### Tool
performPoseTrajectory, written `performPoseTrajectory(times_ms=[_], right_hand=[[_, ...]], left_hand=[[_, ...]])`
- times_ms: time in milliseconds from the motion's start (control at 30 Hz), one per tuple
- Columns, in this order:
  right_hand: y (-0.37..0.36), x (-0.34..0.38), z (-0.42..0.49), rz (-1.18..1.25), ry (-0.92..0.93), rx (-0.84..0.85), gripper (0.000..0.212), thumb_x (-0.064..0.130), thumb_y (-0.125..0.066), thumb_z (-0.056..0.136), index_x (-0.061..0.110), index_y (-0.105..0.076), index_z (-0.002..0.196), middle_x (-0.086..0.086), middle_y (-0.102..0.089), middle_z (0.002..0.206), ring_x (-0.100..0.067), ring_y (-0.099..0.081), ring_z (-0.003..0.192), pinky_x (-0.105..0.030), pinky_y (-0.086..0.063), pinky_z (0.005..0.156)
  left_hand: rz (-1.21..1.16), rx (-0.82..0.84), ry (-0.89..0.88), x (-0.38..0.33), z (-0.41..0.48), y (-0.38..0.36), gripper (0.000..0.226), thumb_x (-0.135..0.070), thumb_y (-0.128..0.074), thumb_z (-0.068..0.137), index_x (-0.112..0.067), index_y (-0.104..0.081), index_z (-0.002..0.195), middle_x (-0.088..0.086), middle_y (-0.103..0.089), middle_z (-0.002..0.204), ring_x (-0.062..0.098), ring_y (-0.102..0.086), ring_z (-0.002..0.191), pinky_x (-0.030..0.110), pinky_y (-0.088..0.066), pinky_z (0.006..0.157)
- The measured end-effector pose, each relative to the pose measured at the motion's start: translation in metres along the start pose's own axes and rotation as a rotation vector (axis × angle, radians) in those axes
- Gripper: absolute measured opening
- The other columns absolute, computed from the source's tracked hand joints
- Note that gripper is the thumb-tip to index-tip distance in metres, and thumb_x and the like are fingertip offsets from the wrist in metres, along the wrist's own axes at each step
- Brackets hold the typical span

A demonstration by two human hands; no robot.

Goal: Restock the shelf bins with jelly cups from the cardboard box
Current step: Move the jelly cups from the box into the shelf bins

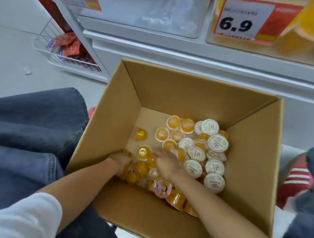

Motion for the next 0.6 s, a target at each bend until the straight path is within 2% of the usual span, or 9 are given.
performPoseTrajectory(times_ms=[67, 133, 200, 267, 367, 467, 533, 600], right_hand=[[-0.015, 0.005, 0.005, -0.023, 0.009, 0.074, 0.086, 0.003, -0.053, 0.083, 0.024, -0.009, 0.154, -0.004, 0.005, 0.162, -0.028, 0.001, 0.149, -0.048, -0.011, 0.120], [-0.023, 0.010, 0.008, -0.078, 0.043, 0.109, 0.083, 0.001, -0.053, 0.085, 0.023, -0.011, 0.154, -0.008, 0.008, 0.162, -0.032, 0.004, 0.149, -0.046, -0.006, 0.121], [-0.021, 0.015, 0.009, -0.092, 0.034, 0.081, 0.082, -0.002, -0.056, 0.084, 0.020, -0.015, 0.152, -0.013, 0.007, 0.161, -0.035, 0.003, 0.148, -0.046, -0.008, 0.121], [-0.023, 0.017, 0.012, -0.109, 0.002, 0.056, 0.083, -0.005, -0.058, 0.082, 0.018, -0.018, 0.150, -0.016, 0.006, 0.160, -0.038, 0.002, 0.147, -0.046, -0.013, 0.120], [-0.020, 0.020, 0.016, -0.169, -0.026, 0.016, 0.075, -0.004, -0.057, 0.081, 0.016, -0.025, 0.146, -0.023, -0.012, 0.154, -0.042, -0.014, 0.141, -0.047, -0.020, 0.117], [-0.015, 0.024, 0.021, -0.214, -0.010, -0.031, 0.065, -0.002, -0.057, 0.082, 0.012, -0.033, 0.141, -0.024, -0.034, 0.142, -0.041, -0.031, 0.131, -0.046, -0.031, 0.110], [-0.009, 0.023, 0.022, -0.223, 0.008, -0.126, 0.055, 0.003, -0.060, 0.082, 0.011, -0.042, 0.133, -0.020, -0.046, 0.131, -0.037, -0.041, 0.120, -0.043, -0.039, 0.098], [0.005, 0.018, 0.019, -0.192, -0.002, -0.206, 0.042, 0.011, -0.058, 0.087, 0.012, -0.046, 0.127, -0.015, -0.051, 0.125, -0.033, -0.044, 0.115, -0.040, -0.042, 0.091]], left_hand=[[0.037, -0.041, 0.022, -0.001, 0.001, 0.000, 0.079, -0.049, -0.078, 0.069, -0.027, -0.042, 0.136, 0.003, -0.044, 0.141, 0.026, -0.047, 0.127, 0.034, -0.042, 0.104], [0.049, -0.058, 0.041, -0.003, 0.004, -0.002, 0.085, -0.060, -0.074, 0.068, -0.027, -0.039, 0.138, 0.004, -0.040, 0.142, 0.028, -0.047, 0.127, 0.036, -0.042, 0.103], [0.027, -0.050, 0.063, -0.006, 0.004, -0.005, 0.080, -0.059, -0.072, 0.070, -0.026, -0.040, 0.136, 0.004, -0.040, 0.140, 0.029, -0.051, 0.123, 0.038, -0.045, 0.097], [-0.036, -0.051, 0.104, -0.007, 0.001, -0.007, 0.065, -0.048, -0.070, 0.079, -0.024, -0.044, 0.133, 0.006, -0.042, 0.139, 0.030, -0.055, 0.118, 0.039, -0.049, 0.095], [-0.222, -0.090, 0.123, -0.004, -0.004, -0.004, 0.040, -0.040, -0.061, 0.087, -0.022, -0.053, 0.122, 0.009, -0.050, 0.131, 0.029, -0.057, 0.113, 0.035, -0.048, 0.094], [-0.488, -0.209, 0.134, 0.000, -0.007, 0.008, 0.014, -0.031, -0.052, 0.092, -0.020, -0.060, 0.091, 0.011, -0.063, 0.110, 0.027, -0.062, 0.099, 0.025, -0.047, 0.077], [-0.684, -0.256, 0.161, -0.002, -0.011, 0.022, 0.009, -0.020, -0.054, 0.090, -0.024, -0.061, 0.087, 0.004, -0.068, 0.096, 0.020, -0.064, 0.091, 0.021, -0.046, 0.069], [-0.883, -0.290, 0.201, -0.006, -0.017, 0.040, 0.014, -0.012, -0.055, 0.089, -0.025, -0.060, 0.086, -0.002, -0.063, 0.090, 0.015, -0.059, 0.086, 0.021, -0.046, 0.066]])
Point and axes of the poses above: each hand's wrist, its own z-axis towards the middle knuckle, its own y-axis out of the back of the hand, x = y × z, the point moved 3 cm from there along z, towards the middle knuckle
